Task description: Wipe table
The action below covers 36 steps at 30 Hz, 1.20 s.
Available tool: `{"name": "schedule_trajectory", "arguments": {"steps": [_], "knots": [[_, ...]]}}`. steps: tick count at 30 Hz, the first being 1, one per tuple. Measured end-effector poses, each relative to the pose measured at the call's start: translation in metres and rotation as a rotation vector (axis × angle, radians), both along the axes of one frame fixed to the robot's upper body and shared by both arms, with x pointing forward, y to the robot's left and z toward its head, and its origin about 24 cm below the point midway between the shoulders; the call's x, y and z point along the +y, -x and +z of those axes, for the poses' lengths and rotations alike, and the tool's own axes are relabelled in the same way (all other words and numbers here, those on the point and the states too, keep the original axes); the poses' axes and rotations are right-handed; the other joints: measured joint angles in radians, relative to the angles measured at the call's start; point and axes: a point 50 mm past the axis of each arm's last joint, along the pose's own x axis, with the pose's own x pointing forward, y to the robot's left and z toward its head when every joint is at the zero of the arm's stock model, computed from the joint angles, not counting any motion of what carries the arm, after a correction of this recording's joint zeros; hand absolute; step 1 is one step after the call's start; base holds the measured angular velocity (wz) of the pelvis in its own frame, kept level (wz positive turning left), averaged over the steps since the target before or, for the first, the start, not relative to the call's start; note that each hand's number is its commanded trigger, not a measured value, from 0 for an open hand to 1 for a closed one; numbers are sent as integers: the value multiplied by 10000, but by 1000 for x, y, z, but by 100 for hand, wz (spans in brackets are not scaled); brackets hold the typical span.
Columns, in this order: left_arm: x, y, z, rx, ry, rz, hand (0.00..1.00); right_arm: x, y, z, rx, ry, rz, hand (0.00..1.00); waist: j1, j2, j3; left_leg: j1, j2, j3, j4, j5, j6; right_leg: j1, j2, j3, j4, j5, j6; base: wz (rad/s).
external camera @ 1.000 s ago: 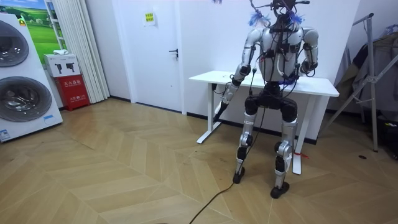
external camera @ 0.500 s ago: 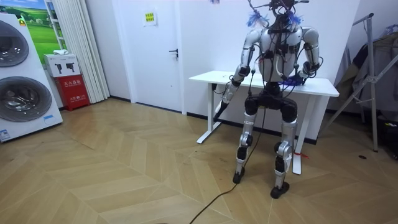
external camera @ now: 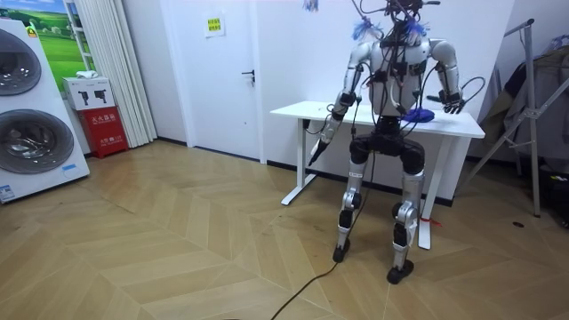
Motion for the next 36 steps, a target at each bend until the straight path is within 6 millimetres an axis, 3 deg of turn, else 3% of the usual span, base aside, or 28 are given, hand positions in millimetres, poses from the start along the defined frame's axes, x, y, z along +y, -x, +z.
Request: {"name": "schedule_trajectory", "arguments": {"steps": [4,8,15,18,21,26,27,29,35,36], "knots": [[0,-1,0,-236,85,256,0,-11,-3,28,-1331,108,-421,0,-146,-175,70,57,32,302,-106,-2,-1,-173,43,327,28,-7,11,-20],[-1,3,-1,-183,128,255,0,-21,-2,53,-2545,559,-563,0,-363,-314,18,101,50,414,-212,-3,-2,-245,68,426,18,-4,13,-9],[6,11,1,-216,-4,860,0,-64,15,68,-3715,-135,-2430,0,-635,-314,24,97,55,439,-249,-3,-2,-273,74,471,-2,-4,14,-1],[10,22,0,46,-64,1359,0,-87,32,54,-3323,-375,-3530,0,-765,-345,2,121,56,477,-254,-3,-3,-263,78,494,-3,-5,15,0],[13,35,1,342,-130,1648,0,-105,51,31,-2610,-1154,-4776,0,-1149,-428,-36,104,57,434,-244,-3,-2,-246,73,428,-1,-5,15,5],[16,42,2,482,-199,1963,0,-130,108,-22,-1040,-2795,-7495,0,-1354,-479,-46,140,100,522,-241,-13,-13,-237,113,520,1,-3,11,-3],[17,42,2,488,-221,1956,0,-131,116,-30,-754,-2980,-7815,0,-1368,-460,-35,153,106,521,-242,-14,-16,-221,123,532,1,-2,10,-4],[17,43,2,563,-239,1928,0,-133,153,-62,599,-3693,-9257,0,-1353,-478,-26,219,127,579,-226,-31,-31,-190,165,709,9,2,2,-7],[18,42,2,547,-252,1846,0,-121,232,-104,3313,-4142,-11361,0,-1427,-250,-16,148,175,626,-25,-156,-41,-179,222,896,19,7,-11,-4],[17,42,2,578,-254,1795,0,-118,237,-107,3579,-4174,-11423,0,-1418,-242,-15,164,179,645,-28,-156,-43,-179,232,933,17,7,-12,-9]]}}
